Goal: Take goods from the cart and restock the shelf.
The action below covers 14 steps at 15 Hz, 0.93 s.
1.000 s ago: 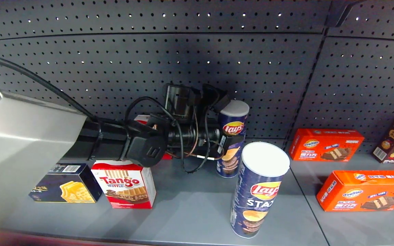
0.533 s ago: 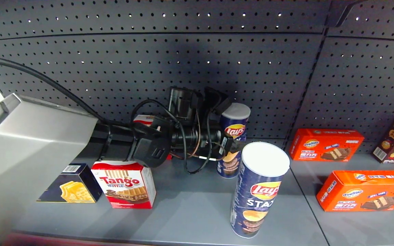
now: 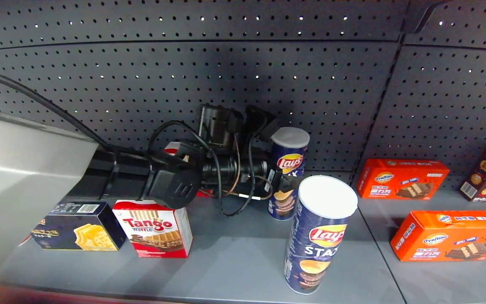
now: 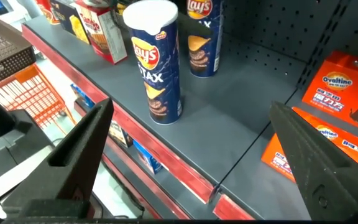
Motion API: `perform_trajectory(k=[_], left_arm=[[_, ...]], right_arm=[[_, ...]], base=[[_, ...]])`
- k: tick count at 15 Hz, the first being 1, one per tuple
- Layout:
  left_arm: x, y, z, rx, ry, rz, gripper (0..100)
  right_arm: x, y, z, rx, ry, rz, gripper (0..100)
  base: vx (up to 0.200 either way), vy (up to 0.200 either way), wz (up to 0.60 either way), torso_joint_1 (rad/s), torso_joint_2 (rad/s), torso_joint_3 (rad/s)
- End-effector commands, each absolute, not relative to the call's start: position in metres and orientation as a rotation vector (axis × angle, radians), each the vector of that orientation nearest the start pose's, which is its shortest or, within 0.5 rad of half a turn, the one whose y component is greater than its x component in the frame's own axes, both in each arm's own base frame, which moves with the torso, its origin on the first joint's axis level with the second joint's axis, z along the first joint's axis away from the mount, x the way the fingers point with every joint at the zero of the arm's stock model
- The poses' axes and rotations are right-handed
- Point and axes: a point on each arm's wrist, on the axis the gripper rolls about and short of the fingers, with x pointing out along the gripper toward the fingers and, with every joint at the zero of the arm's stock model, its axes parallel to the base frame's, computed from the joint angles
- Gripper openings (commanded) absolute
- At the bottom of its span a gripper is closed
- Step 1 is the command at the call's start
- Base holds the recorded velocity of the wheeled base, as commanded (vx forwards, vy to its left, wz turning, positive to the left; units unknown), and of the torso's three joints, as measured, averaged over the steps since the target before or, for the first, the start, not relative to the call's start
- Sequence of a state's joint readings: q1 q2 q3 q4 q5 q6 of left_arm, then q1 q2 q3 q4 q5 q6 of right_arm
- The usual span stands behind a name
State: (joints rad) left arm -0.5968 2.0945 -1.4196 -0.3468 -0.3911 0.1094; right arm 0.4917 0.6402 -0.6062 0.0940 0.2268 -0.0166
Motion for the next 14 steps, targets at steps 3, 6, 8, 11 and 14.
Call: perform_trajectory(k=[3, 6, 8, 11, 14], left_arm=[[0.324, -0.209, 0.216, 0.124, 0.231, -0.951, 100], [0.297, -0.167, 0.228, 0.117, 0.229, -0.888, 100], [0.287, -0.153, 0.235, 0.114, 0.216, -0.867, 100], [0.273, -0.128, 0.248, 0.105, 0.183, -0.831, 100], [0.267, -0.103, 0.265, 0.099, 0.128, -0.754, 100]], right_arm=[[0.031, 0.023, 0.231, -0.035, 0.135, 0.723, 100], [0.031, 0.023, 0.234, -0.034, 0.126, 0.724, 100], [0.031, 0.023, 0.232, -0.034, 0.131, 0.726, 100], [0.033, 0.024, 0.232, -0.035, 0.138, 0.729, 100], [0.048, 0.032, 0.225, -0.045, 0.223, 0.727, 100]], base=[[0.0, 0.0, 0.0, 0.0, 0.0, 0.0], [0.0, 0.0, 0.0, 0.0, 0.0, 0.0], [0.0, 0.0, 0.0, 0.0, 0.0, 0.0], [0.0, 0.0, 0.0, 0.0, 0.0, 0.0], [0.0, 0.0, 0.0, 0.0, 0.0, 0.0]])
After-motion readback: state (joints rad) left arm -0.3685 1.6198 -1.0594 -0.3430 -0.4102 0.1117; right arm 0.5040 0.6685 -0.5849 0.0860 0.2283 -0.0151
